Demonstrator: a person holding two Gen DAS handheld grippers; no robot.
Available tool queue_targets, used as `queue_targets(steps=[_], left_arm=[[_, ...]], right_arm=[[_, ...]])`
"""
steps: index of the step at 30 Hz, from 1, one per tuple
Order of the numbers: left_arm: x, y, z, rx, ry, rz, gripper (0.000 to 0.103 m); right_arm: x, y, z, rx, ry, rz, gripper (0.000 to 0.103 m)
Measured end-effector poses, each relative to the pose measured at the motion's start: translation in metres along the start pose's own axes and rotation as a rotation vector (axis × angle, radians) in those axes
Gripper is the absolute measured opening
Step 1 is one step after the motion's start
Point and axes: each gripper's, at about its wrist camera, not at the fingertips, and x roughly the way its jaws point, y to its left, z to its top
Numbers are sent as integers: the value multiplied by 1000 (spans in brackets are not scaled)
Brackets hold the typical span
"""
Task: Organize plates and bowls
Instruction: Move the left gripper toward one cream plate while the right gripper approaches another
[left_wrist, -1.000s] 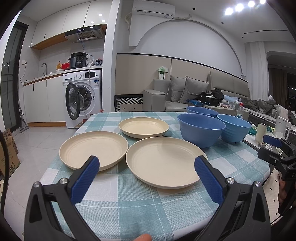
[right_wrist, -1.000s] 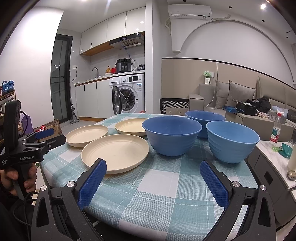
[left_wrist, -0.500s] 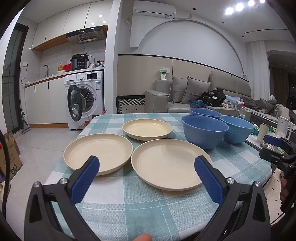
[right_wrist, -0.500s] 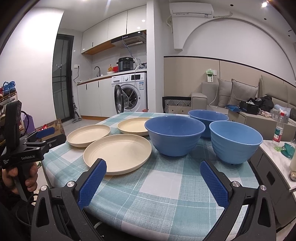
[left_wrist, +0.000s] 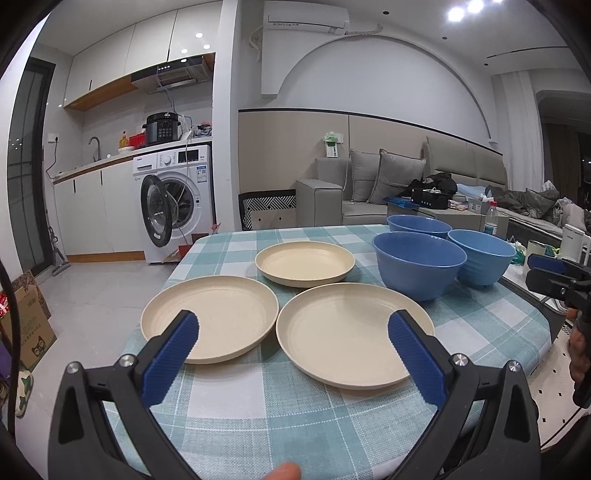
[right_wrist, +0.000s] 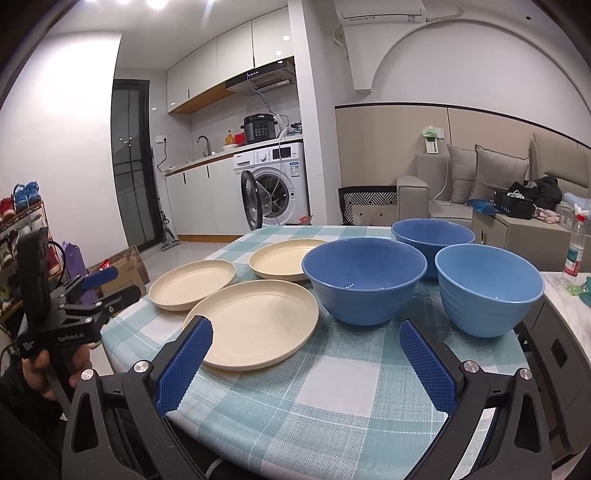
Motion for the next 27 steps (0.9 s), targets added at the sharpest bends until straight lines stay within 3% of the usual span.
queue_targets(steps=[15,21,27], left_arm=[[7,21,19,-36,-6,82,103],[15,40,27,-99,7,91,103],[25,47,34,-74,36,127,103]], right_arm=[[7,19,33,-81,-21,68,103],[20,30,43,-122,-15,103,103],[34,44,53,-155,-15,129,103]])
